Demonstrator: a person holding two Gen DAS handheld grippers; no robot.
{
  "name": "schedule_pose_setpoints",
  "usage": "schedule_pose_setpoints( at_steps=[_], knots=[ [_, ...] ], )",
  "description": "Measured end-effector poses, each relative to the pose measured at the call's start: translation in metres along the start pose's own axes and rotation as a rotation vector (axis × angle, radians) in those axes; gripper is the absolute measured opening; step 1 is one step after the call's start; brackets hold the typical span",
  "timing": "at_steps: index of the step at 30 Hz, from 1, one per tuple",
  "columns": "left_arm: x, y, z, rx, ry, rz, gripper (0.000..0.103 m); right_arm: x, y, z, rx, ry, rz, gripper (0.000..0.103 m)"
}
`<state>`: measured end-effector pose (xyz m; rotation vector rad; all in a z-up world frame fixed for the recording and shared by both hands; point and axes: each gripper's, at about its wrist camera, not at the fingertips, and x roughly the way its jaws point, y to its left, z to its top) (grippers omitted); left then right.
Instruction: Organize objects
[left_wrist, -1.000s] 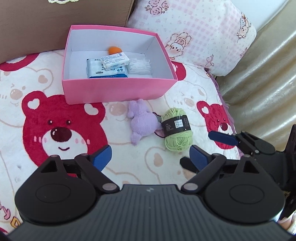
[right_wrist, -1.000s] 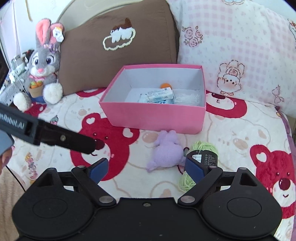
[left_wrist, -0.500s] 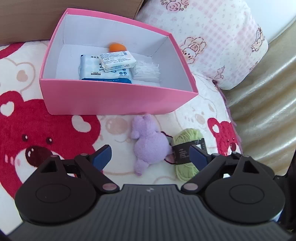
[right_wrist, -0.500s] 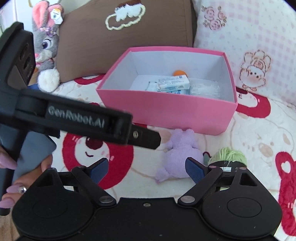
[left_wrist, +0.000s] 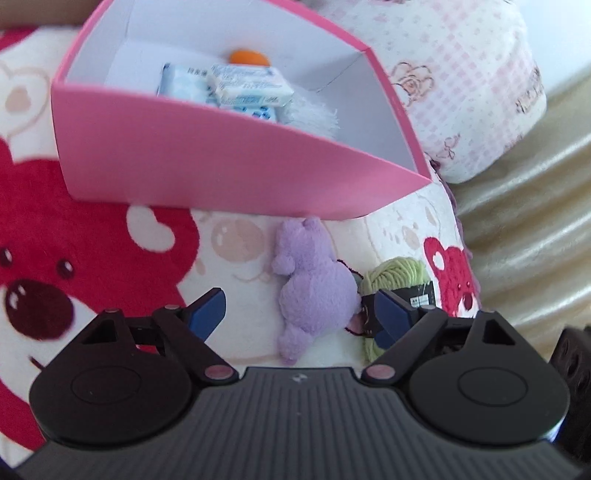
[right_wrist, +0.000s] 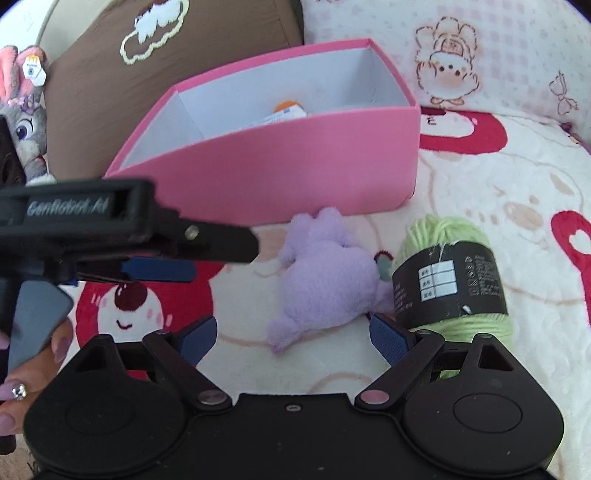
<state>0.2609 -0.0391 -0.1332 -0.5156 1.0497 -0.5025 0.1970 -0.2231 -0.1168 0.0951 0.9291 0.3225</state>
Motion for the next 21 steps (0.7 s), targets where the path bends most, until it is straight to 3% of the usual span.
schedule_pose_setpoints(
  at_steps=[4,6,11,18,21],
  knots=[
    [0.014,-0.002,-0.002,0.009,-0.006,-0.005,0.072,0.004,-0.002,-0.003,0.022,0.001,0.012,0.092],
    [0.02,0.0,-0.001,0.014,-0.01,-0.006,0.063,0.01,0.0,-0.004,0.011,0.002,-0.012,0.092],
    [0.035,0.009,-0.007,0.078,-0.013,0.044,0.056,0.023,0.006,-0.005,-0.041,-0.01,-0.082,0.092],
    [0.042,0.01,-0.006,0.095,-0.038,-0.085,0.047,0.033,0.012,-0.002,-0.148,-0.042,-0.178,0.092],
    [0.053,0.008,-0.004,0.091,-0.017,-0.099,0.036,0.039,0.013,0.001,-0.183,-0.052,-0.211,0.092]
  ],
)
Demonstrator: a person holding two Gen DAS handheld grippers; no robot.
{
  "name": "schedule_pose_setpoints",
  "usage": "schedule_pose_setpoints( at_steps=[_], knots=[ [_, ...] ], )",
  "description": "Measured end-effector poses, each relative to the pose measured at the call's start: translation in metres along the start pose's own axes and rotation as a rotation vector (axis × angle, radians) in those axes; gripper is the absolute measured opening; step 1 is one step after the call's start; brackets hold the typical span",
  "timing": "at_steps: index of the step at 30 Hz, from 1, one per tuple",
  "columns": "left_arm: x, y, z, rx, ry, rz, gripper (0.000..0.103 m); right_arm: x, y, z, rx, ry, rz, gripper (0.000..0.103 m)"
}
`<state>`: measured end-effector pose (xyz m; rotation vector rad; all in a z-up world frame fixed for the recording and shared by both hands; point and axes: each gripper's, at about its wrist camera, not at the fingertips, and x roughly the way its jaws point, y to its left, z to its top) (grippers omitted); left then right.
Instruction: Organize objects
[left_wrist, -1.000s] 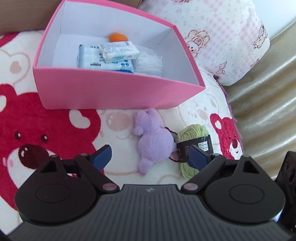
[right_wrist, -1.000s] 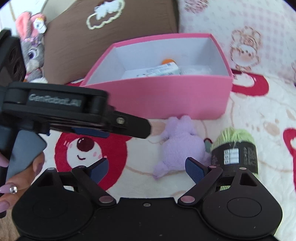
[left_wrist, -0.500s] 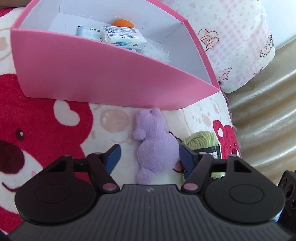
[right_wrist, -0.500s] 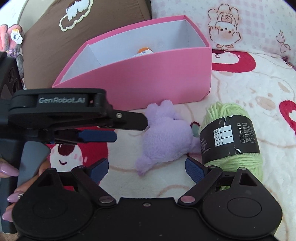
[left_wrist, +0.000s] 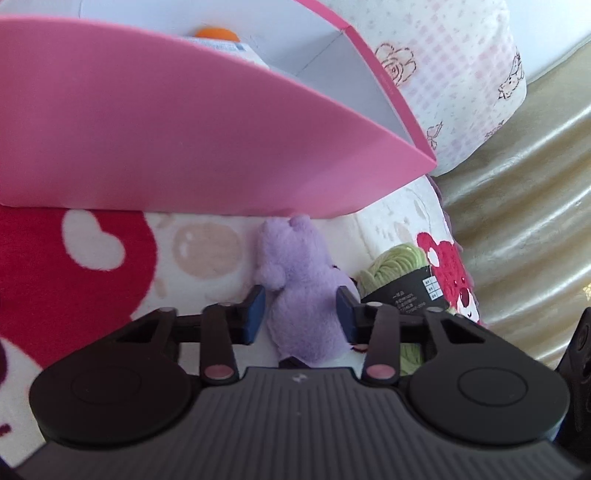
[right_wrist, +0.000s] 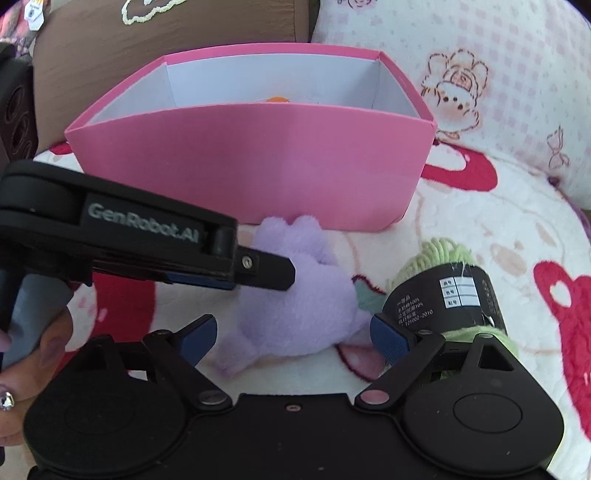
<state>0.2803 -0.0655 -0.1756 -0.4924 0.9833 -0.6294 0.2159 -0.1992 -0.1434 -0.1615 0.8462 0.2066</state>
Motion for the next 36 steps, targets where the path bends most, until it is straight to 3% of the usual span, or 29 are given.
schedule_pose_setpoints(
  at_steps=[8,15,21,26,30,33,36],
  knots=[
    [0.005,0.006,-0.002,-0.034,0.006,-0.026,0.034,0.015,0.01,0.001,-0.141,0.029,-0.053,0.092],
    [0.004,0.004,-0.005,-0.042,0.034,-0.034,0.034,0.016,0.01,0.002,-0.213,0.019,-0.026,0.074],
    [-0.002,0.002,-0.01,-0.051,0.065,-0.021,0.034,0.013,0.013,0.001,-0.257,0.018,-0.017,0.07],
    [-0.025,0.002,-0.015,-0.053,0.097,0.044,0.034,0.004,0.023,0.0,-0.311,-0.001,0.078,0.069],
    [-0.055,0.016,-0.025,-0.123,0.138,0.109,0.034,-0.003,0.046,-0.009,-0.44,-0.027,0.173,0.07],
    [-0.064,0.026,-0.028,-0.179,0.151,0.119,0.034,-0.003,0.053,-0.011,-0.477,-0.036,0.166,0.072],
    [-0.062,0.022,-0.028,-0.157,0.139,0.125,0.034,-0.002,0.045,-0.006,-0.426,-0.023,0.169,0.072]
  ],
)
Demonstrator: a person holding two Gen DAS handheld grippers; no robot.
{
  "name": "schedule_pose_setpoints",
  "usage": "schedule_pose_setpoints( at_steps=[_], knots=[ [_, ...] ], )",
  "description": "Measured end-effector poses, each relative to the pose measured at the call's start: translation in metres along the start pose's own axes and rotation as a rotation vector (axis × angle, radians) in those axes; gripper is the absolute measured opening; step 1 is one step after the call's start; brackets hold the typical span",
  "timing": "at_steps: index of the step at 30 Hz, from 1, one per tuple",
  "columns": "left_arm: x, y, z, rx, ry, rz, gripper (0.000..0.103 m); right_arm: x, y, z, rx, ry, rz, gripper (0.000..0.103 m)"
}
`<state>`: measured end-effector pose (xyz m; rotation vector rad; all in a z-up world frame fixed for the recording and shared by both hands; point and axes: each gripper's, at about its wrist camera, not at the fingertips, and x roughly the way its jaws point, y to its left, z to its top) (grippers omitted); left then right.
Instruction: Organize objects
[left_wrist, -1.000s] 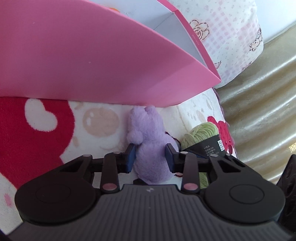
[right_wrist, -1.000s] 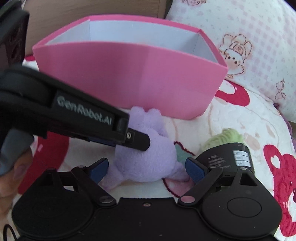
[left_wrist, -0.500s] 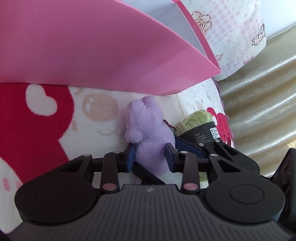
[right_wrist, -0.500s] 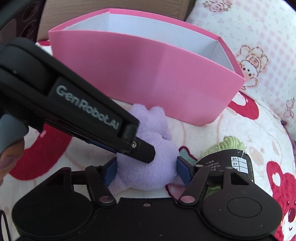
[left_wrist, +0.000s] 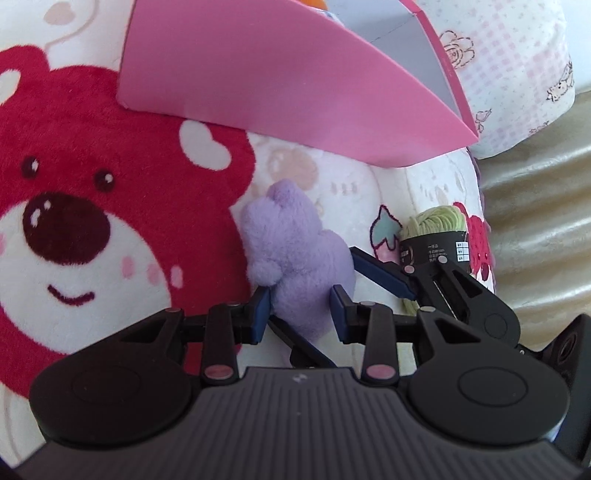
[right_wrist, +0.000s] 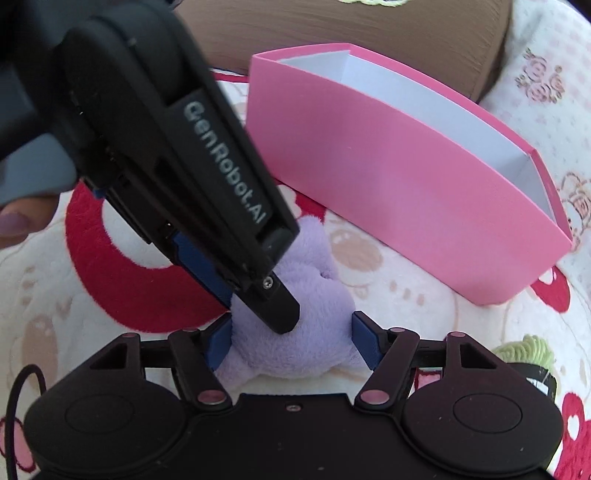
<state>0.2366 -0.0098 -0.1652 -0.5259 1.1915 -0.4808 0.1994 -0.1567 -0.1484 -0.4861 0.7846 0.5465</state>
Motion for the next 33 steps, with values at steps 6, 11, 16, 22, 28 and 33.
schedule_pose_setpoints(
  at_steps=[6,11,16,22,28,33],
  knots=[
    [0.002,-0.008,0.002,0.027,-0.005,0.024,0.035,-0.001,-0.012,0.003,0.071,0.027,0.004,0.079],
    [-0.01,-0.008,0.009,0.049,-0.049,0.062,0.038,-0.006,-0.019,0.005,0.113,0.048,-0.041,0.085],
    [-0.014,-0.009,0.015,0.064,-0.068,0.074,0.045,-0.01,-0.043,0.005,0.256,0.042,-0.084,0.09],
    [-0.012,-0.006,0.019,0.062,-0.082,0.107,0.051,-0.019,-0.063,-0.006,0.396,0.08,0.037,0.09],
    [-0.005,-0.006,0.023,0.075,-0.102,0.109,0.051,-0.015,-0.053,-0.014,0.623,0.122,0.242,0.09],
    [0.005,-0.004,0.027,0.089,-0.138,0.14,0.051,-0.002,-0.054,-0.018,0.647,0.141,0.209,0.067]
  ],
)
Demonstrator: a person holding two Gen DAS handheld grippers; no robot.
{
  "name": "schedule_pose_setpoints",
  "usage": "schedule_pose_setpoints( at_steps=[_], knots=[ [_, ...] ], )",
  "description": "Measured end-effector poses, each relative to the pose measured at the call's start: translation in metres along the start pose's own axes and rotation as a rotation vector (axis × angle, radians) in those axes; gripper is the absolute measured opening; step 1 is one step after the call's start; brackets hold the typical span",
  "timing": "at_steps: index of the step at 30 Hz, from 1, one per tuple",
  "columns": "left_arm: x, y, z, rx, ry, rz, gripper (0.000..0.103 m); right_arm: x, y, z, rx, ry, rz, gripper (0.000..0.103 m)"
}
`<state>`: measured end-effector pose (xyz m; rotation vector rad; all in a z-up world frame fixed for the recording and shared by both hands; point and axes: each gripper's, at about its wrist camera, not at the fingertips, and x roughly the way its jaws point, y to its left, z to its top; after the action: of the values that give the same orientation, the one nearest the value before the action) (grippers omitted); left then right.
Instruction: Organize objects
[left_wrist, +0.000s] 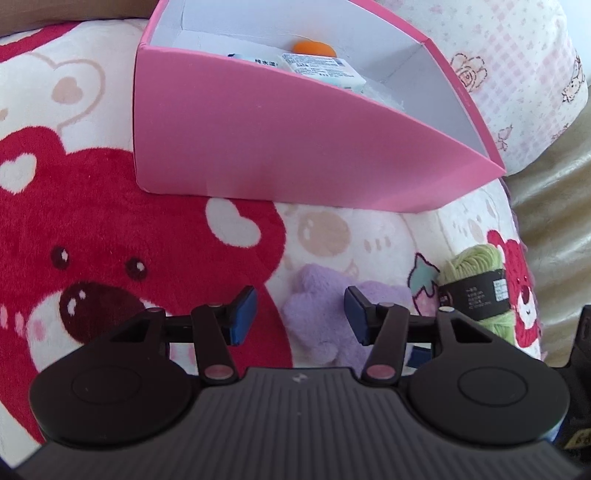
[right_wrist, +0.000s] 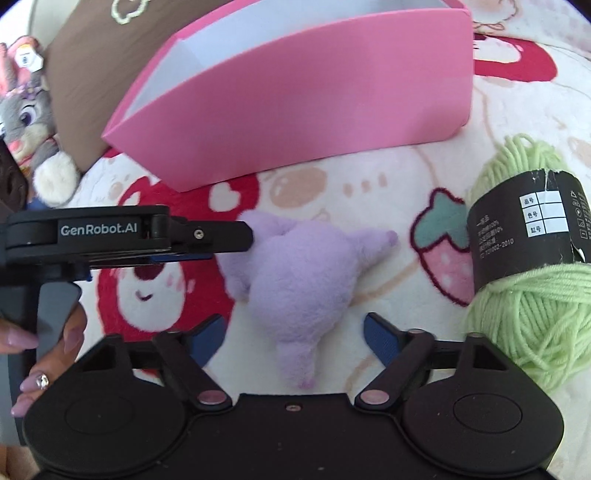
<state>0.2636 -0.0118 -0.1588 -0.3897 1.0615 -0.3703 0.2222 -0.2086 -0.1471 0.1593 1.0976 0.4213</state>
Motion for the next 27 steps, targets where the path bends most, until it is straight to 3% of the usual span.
schedule_pose_setpoints(
  at_steps=[2,5,8,16,21,27],
  knots=[
    [0.004,0.003,0.002,-0.015,0.0,-0.021,0.049,-0.005,0.005,0.0,-0.038,-0.02,-0.01,0.056],
    [0.006,0.003,0.003,-0.031,0.037,-0.075,0.037,-0.012,0.011,-0.002,-0.088,-0.034,-0.033,0.052],
    [0.006,-0.002,0.001,-0.016,0.074,-0.086,0.032,-0.008,0.012,-0.004,-0.12,-0.02,-0.09,0.052],
    [0.011,-0.012,-0.006,0.035,0.053,-0.024,0.033,0.004,0.004,0.001,-0.091,-0.007,-0.078,0.056],
    [0.011,-0.017,-0.006,0.084,0.034,-0.011,0.032,0.002,0.0,0.0,-0.083,-0.013,-0.05,0.051],
    [0.002,-0.026,-0.01,0.12,0.051,-0.005,0.031,-0.003,0.01,-0.004,-0.13,-0.018,-0.074,0.049]
  ],
)
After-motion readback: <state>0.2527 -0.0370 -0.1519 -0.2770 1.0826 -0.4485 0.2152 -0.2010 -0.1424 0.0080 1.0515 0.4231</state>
